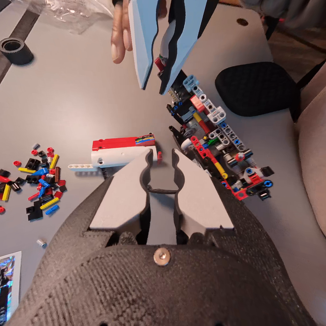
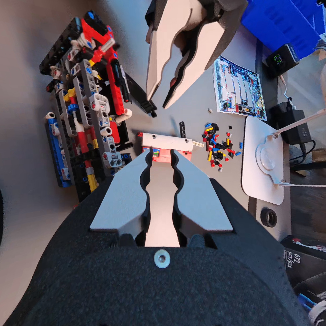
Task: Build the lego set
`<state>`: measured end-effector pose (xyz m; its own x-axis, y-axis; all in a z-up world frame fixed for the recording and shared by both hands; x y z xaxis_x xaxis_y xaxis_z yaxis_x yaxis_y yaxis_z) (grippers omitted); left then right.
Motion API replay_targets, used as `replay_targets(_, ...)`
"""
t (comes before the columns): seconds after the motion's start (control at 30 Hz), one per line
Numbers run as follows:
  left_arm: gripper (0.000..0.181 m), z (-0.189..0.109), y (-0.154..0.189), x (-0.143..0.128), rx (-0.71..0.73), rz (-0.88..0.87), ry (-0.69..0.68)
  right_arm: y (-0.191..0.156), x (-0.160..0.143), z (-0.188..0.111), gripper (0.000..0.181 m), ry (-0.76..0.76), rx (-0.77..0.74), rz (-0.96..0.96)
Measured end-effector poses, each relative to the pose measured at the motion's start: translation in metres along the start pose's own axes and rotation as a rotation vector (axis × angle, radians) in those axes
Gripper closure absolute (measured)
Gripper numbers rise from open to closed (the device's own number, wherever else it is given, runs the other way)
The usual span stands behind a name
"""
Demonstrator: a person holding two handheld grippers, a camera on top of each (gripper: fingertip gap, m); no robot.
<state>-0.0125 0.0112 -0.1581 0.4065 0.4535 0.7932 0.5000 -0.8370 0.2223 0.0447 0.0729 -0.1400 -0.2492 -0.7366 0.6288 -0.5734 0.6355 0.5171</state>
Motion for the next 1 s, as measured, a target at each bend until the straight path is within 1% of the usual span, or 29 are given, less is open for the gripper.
replay_targets(0.1, 0.154, 0.006, -0.015, -0.010, 0.078, 0.082, -0.124, 0.008, -0.001, 0.004, 0.164, -0.002, -0.017, 0.008)
replay_targets(0.17, 0.147, 0.010, -0.023, -0.016, 0.093, 0.156, -0.219, 0.009, -0.004, 0.005, 0.164, -0.011, -0.011, 0.028)
replay_targets(0.23, 0.140, 0.019, -0.028, -0.019, 0.064, 0.183, -0.290, 0.009, -0.006, 0.003, 0.167, -0.005, -0.007, 0.066)
replay_targets(0.3, 0.134, 0.029, -0.028, -0.019, 0.012, 0.210, -0.329, 0.009, -0.006, -0.001, 0.165, 0.007, -0.007, 0.105)
replay_targets(0.43, 0.119, 0.049, -0.031, -0.023, -0.057, 0.323, -0.428, 0.008, -0.007, -0.010, 0.164, 0.037, -0.023, 0.172)
replay_targets(0.53, 0.112, 0.062, -0.038, -0.025, -0.085, 0.293, -0.485, 0.009, -0.008, -0.017, 0.164, 0.060, -0.035, 0.216)
replay_targets(0.6, 0.116, 0.070, -0.042, -0.024, -0.090, 0.266, -0.496, 0.009, -0.010, -0.020, 0.164, 0.079, -0.049, 0.239)
replay_targets(0.73, 0.124, 0.076, -0.048, -0.021, -0.047, 0.311, -0.506, 0.009, -0.014, -0.025, 0.165, 0.100, -0.077, 0.274)
replay_targets(0.8, 0.135, 0.073, -0.051, -0.020, -0.006, 0.359, -0.509, 0.009, -0.015, -0.028, 0.165, 0.115, -0.085, 0.288)
replay_targets(0.9, 0.136, 0.066, -0.052, -0.023, 0.031, 0.378, -0.517, 0.011, -0.013, -0.033, 0.166, 0.142, -0.109, 0.306)
replay_targets(1.0, 0.137, 0.056, -0.053, -0.017, 0.077, 0.404, -0.443, 0.019, -0.010, -0.035, 0.166, 0.161, -0.158, 0.312)
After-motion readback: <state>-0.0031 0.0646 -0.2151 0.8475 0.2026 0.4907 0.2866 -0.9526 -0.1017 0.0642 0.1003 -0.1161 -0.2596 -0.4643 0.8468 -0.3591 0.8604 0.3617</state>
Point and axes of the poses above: each gripper's, where its closed fingertips meet, z out along the fingers, x out of its top, y = z × x across the jaws, the point moved 2 cm from there along -z, back along the fingers, and after that the axes turned 11 degrees about -x, right-handed, at the moved point
